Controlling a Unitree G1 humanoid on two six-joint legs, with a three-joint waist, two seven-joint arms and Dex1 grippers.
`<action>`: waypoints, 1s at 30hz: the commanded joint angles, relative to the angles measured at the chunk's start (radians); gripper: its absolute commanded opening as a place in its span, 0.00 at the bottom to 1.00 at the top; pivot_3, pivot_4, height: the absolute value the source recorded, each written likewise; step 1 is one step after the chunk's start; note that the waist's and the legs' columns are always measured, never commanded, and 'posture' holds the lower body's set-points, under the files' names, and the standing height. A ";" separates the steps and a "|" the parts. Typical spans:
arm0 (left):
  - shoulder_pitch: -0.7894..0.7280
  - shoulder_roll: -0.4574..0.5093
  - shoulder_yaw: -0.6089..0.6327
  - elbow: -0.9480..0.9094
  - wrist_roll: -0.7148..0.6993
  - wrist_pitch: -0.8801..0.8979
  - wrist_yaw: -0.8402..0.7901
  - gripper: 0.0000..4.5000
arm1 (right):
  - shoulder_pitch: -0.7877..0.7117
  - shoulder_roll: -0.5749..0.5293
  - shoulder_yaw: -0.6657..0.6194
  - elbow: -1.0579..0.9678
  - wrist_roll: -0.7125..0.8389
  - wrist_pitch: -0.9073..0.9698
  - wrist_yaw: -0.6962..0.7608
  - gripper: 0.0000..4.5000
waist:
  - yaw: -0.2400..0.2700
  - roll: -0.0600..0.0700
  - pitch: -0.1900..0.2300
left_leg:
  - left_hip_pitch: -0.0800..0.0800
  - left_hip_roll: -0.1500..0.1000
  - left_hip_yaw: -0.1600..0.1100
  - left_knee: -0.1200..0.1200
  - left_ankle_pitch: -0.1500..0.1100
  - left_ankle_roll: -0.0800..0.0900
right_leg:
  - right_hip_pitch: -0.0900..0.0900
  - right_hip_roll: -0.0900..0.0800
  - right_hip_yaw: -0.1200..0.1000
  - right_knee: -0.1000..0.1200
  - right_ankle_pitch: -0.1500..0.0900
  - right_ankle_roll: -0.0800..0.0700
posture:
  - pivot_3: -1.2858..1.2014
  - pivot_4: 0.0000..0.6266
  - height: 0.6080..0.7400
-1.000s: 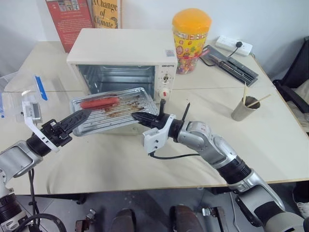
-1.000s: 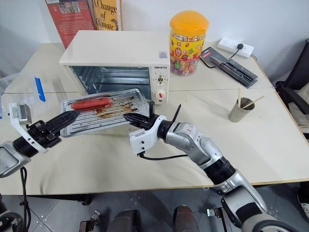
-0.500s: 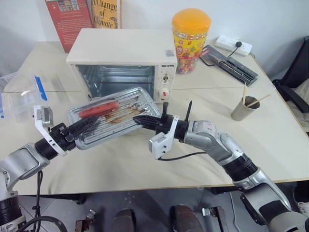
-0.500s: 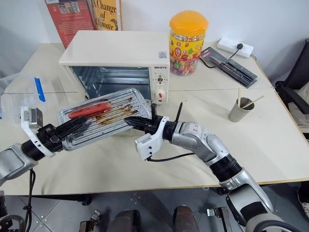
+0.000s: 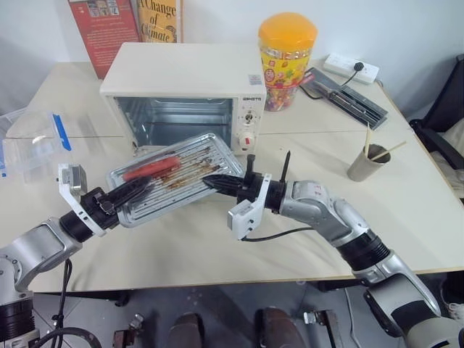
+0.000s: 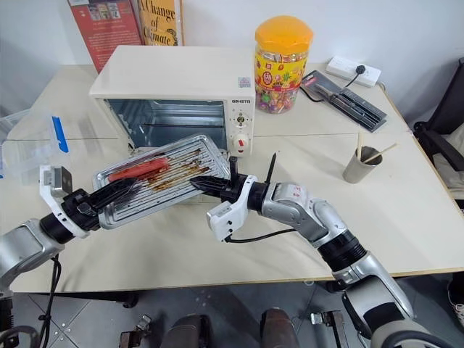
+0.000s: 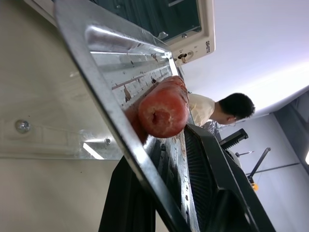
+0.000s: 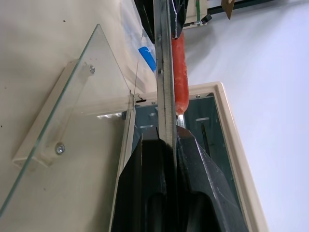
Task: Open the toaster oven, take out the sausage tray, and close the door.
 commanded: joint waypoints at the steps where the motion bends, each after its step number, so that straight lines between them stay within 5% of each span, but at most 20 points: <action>1: 0.022 0.001 -0.041 -0.020 -0.062 -0.023 0.046 0.13 | -0.043 0.026 -0.049 -0.051 0.047 -0.039 -0.044 0.00 | 0.000 0.000 0.000 | 0.000 0.000 0.000 0.000 0.000 0.000 | 0.000 0.000 0.000 0.000 0.000 0.000 | 0.52 0.24 1.00; 13: 0.059 0.035 -0.064 -0.095 -0.017 -0.052 -0.014 0.13 | -0.037 0.035 -0.051 -0.044 0.039 -0.051 -0.037 0.00 | 0.000 0.000 0.000 | 0.000 0.000 0.000 0.000 0.000 0.000 | 0.000 0.000 0.000 0.000 0.000 0.000 | 0.52 0.24 1.00; 27: 0.071 0.005 -0.105 -0.115 -0.038 -0.121 0.011 0.13 | -0.020 0.033 -0.059 -0.078 0.070 -0.015 0.018 1.00 | 0.001 0.000 0.000 | 0.000 0.000 0.000 0.000 0.000 0.000 | 0.000 0.000 0.000 -0.001 0.000 0.000 | 0.52 0.24 1.00; 30: 0.073 -0.004 -0.100 -0.117 -0.042 -0.145 0.024 0.13 | -0.005 0.012 -0.053 -0.088 0.095 -0.013 0.058 1.00 | 0.001 0.000 0.000 | 0.000 0.000 0.000 0.000 0.000 0.000 | 0.000 0.000 0.000 -0.001 0.000 0.000 | 0.52 0.24 1.00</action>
